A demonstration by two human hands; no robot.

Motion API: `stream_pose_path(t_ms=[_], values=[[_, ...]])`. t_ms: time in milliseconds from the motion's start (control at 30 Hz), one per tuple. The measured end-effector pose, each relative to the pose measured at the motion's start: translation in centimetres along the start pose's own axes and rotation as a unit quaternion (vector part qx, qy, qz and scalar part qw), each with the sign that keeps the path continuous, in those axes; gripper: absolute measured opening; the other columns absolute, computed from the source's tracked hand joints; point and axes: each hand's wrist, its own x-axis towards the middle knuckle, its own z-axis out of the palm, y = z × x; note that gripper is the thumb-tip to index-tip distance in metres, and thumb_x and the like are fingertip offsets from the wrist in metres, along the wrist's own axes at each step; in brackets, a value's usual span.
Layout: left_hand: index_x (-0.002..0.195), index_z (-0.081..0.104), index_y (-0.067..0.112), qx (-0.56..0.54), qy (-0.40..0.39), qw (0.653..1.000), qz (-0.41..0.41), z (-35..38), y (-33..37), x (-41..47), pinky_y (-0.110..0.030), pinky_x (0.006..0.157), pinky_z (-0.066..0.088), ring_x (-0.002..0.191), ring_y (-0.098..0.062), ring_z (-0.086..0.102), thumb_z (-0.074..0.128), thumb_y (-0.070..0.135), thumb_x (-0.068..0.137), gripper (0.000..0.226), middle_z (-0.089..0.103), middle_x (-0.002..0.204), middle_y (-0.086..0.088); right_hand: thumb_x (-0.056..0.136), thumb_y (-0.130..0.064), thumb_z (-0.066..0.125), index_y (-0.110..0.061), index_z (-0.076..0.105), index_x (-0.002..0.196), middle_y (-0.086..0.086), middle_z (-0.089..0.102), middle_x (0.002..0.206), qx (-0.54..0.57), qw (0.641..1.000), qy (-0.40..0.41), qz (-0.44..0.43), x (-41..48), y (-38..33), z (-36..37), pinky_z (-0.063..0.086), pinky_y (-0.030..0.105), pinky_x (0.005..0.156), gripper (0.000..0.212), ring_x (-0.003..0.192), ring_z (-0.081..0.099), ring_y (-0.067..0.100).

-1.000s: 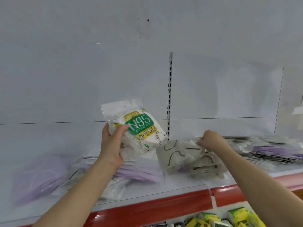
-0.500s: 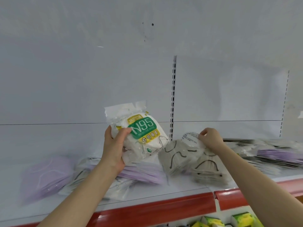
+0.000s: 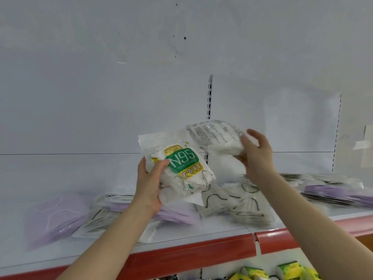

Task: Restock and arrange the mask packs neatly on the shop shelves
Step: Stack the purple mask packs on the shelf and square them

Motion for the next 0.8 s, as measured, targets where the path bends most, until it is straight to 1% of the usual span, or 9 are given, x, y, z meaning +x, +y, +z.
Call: stream_pose_path(t_ms=[67, 133, 233, 300, 367, 467, 533, 633, 800], values=[[0.122, 0.049, 0.022, -0.011, -0.006, 1.0, -0.005, 0.2, 0.1, -0.3, -0.023, 0.048, 0.052, 0.075, -0.016, 0.061, 0.064, 0.02, 0.084, 0.041, 0.064, 0.096, -0.002, 0.093, -0.012, 0.053, -0.02, 0.051, 0.115, 0.003, 0.061, 0.091, -0.023, 0.998, -0.047, 0.032, -2.1, 0.8, 1.5, 0.057, 0.026, 0.062, 0.023, 0.073, 0.062, 0.017], [0.129, 0.047, 0.02, -0.023, -0.008, 1.0, -0.003, 0.0, 0.3, -0.6, -0.022, 0.05, 0.054, 0.082, -0.016, 0.063, 0.067, 0.024, 0.082, 0.052, 0.065, 0.107, -0.005, 0.095, -0.012, 0.05, -0.018, 0.055, 0.115, 0.0, 0.06, 0.09, -0.109, 0.99, -0.088, 0.023, -3.7, 2.1, 2.6, 0.054, 0.023, 0.063, 0.022, 0.072, 0.058, 0.012], [0.127, 0.05, 0.017, -0.023, 0.005, 1.0, 0.016, -1.4, 0.8, -0.5, -0.03, 0.067, 0.057, 0.093, -0.021, 0.067, 0.071, 0.029, 0.077, 0.056, 0.066, 0.114, -0.009, 0.095, -0.022, 0.05, -0.022, 0.059, 0.115, -0.002, 0.06, 0.111, -0.219, 0.963, -0.158, -0.016, -4.9, 3.4, 3.6, 0.047, 0.009, 0.064, 0.022, 0.085, 0.055, 0.004], [0.124, 0.053, 0.016, -0.02, 0.023, 0.999, 0.026, -2.7, 1.5, -0.5, -0.037, 0.076, 0.057, 0.096, -0.024, 0.067, 0.073, 0.032, 0.073, 0.057, 0.068, 0.112, -0.009, 0.092, -0.04, 0.051, -0.031, 0.056, 0.107, -0.005, 0.058, 0.119, -0.234, 0.95, -0.208, 0.012, -5.4, 3.8, 4.6, 0.05, 0.027, 0.085, 0.019, 0.096, 0.054, 0.008], [0.121, 0.056, 0.017, -0.023, 0.043, 0.998, 0.038, -4.4, 2.4, -0.7, -0.04, 0.079, 0.057, 0.096, -0.024, 0.068, 0.075, 0.036, 0.068, 0.059, 0.069, 0.109, -0.008, 0.087, -0.053, 0.051, -0.034, 0.054, 0.105, -0.013, 0.056, 0.111, -0.226, 0.939, -0.254, 0.045, -6.1, 3.8, 6.3, 0.047, 0.042, 0.091, 0.026, 0.096, 0.053, 0.007], [0.122, 0.056, 0.019, -0.027, 0.071, 0.996, 0.045, -7.5, 4.4, -1.3, -0.045, 0.083, 0.056, 0.095, -0.023, 0.069, 0.078, 0.044, 0.055, 0.075, 0.069, 0.11, -0.007, 0.08, -0.054, 0.057, -0.032, 0.05, 0.118, -0.021, 0.052, 0.103, -0.192, 0.927, -0.312, 0.076, -7.9, 4.0, 9.4, 0.05, 0.044, 0.086, 0.045, 0.096, 0.052, 0.002], [0.124, 0.053, 0.018, -0.036, 0.092, 0.994, 0.054, -10.2, 6.1, -1.5, -0.046, 0.084, 0.055, 0.096, -0.024, 0.069, 0.078, 0.043, 0.06, 0.073, 0.069, 0.111, -0.007, 0.076, -0.053, 0.059, -0.032, 0.047, 0.123, -0.015, 0.053, 0.105, -0.165, 0.916, -0.351, 0.104, -9.4, 4.3, 11.7, 0.053, 0.048, 0.086, 0.052, 0.097, 0.058, 0.011], [0.127, 0.051, 0.014, -0.036, 0.132, 0.987, 0.081, -14.7, 8.8, -1.5, -0.046, 0.084, 0.055, 0.096, -0.024, 0.069, 0.072, 0.041, 0.076, 0.061, 0.068, 0.111, -0.008, 0.078, -0.042, 0.063, -0.031, 0.046, 0.122, -0.001, 0.06, 0.103, -0.108, 0.907, -0.389, 0.123, -11.9, 4.9, 16.1, 0.058, 0.047, 0.076, 0.048, 0.083, 0.067, 0.022], [0.119, 0.057, 0.017, -0.018, 0.152, 0.983, 0.099, -23.6, 14.9, -2.1, -0.045, 0.086, 0.054, 0.097, -0.023, 0.068, 0.064, 0.053, 0.079, 0.054, 0.069, 0.11, -0.006, 0.081, -0.034, 0.067, -0.029, 0.045, 0.125, 0.002, 0.063, 0.098, -0.068, 0.911, -0.396, 0.098, -18.1, 6.4, 25.5, 0.059, 0.042, 0.068, 0.049, 0.074, 0.067, 0.018]])
